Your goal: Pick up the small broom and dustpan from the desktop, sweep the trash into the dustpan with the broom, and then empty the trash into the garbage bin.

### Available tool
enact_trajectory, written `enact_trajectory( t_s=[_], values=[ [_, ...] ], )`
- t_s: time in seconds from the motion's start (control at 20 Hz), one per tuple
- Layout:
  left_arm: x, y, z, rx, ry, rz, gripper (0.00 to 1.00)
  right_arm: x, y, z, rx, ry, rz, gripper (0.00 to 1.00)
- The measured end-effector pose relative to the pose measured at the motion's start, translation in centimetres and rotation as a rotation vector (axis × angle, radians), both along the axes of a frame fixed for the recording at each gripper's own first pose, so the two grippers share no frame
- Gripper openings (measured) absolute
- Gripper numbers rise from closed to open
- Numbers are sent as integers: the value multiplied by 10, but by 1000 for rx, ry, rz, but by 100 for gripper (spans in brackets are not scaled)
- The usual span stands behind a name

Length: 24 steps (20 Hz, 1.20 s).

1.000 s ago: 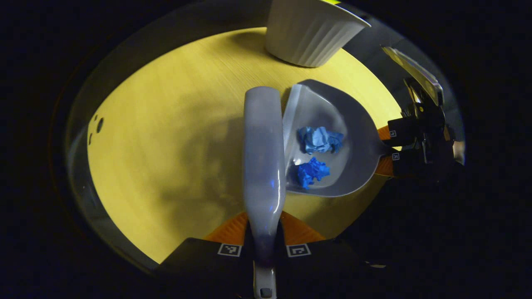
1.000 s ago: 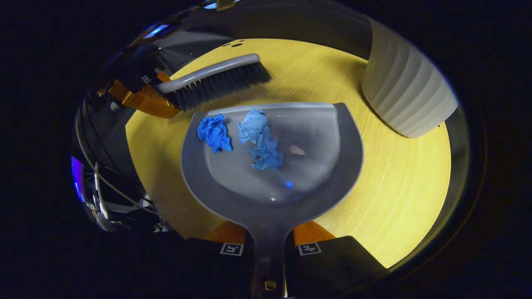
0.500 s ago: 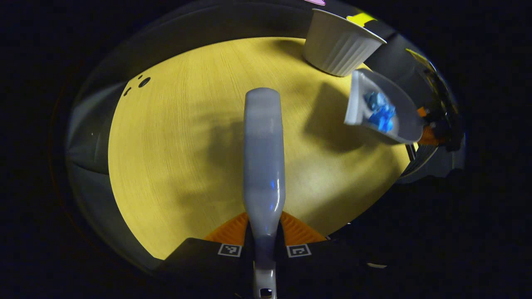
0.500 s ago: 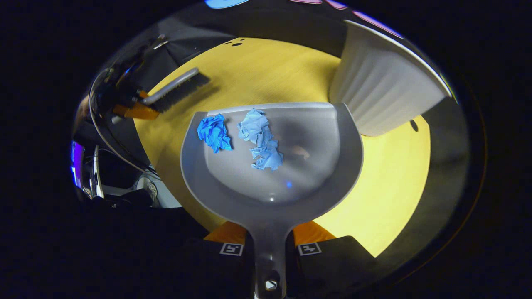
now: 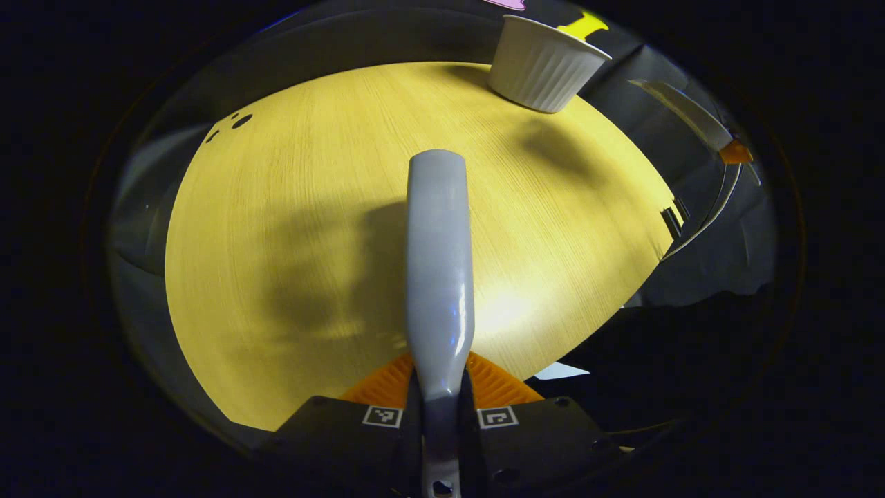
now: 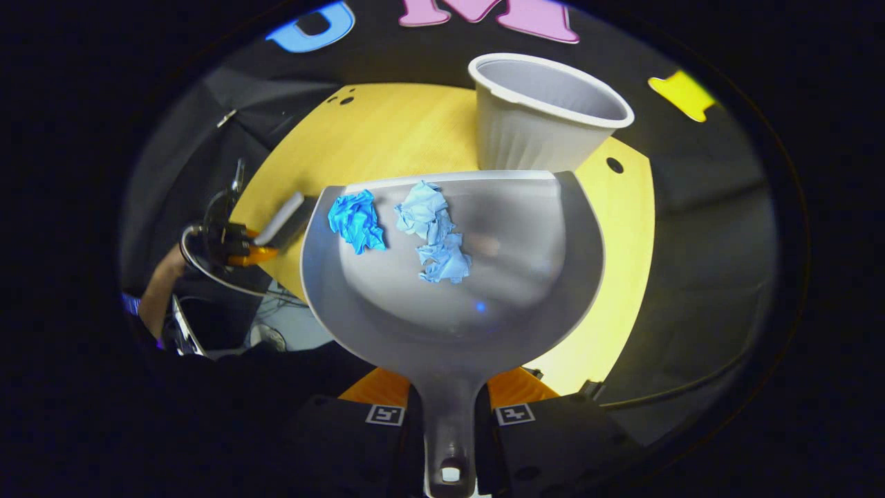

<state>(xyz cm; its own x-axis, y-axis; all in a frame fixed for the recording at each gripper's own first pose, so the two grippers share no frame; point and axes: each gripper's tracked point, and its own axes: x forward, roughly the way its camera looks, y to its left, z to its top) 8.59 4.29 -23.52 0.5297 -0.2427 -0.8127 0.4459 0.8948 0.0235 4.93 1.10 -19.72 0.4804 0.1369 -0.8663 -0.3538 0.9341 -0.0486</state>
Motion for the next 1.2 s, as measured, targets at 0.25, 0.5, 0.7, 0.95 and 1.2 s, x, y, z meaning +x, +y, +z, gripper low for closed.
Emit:
enact_trajectory(
  t_s=[0.25,0.5,0.7,0.95,1.2],
  values=[
    [-21,18,-6,-45,-13,104,25,10,-4,-10,49,-61,-66,33],
    [-44,20,-16,-155,0,239,25,23,-14,6,93,-114,-148,33],
    [-50,20,-16,-179,-27,291,29,38,-22,3,17,-160,-195,33],
    [-58,12,-13,-214,-48,343,25,90,-62,9,-149,-233,-232,33],
    [-54,1,-12,-264,-50,376,25,135,-93,5,-377,-381,-274,33]
  ],
)
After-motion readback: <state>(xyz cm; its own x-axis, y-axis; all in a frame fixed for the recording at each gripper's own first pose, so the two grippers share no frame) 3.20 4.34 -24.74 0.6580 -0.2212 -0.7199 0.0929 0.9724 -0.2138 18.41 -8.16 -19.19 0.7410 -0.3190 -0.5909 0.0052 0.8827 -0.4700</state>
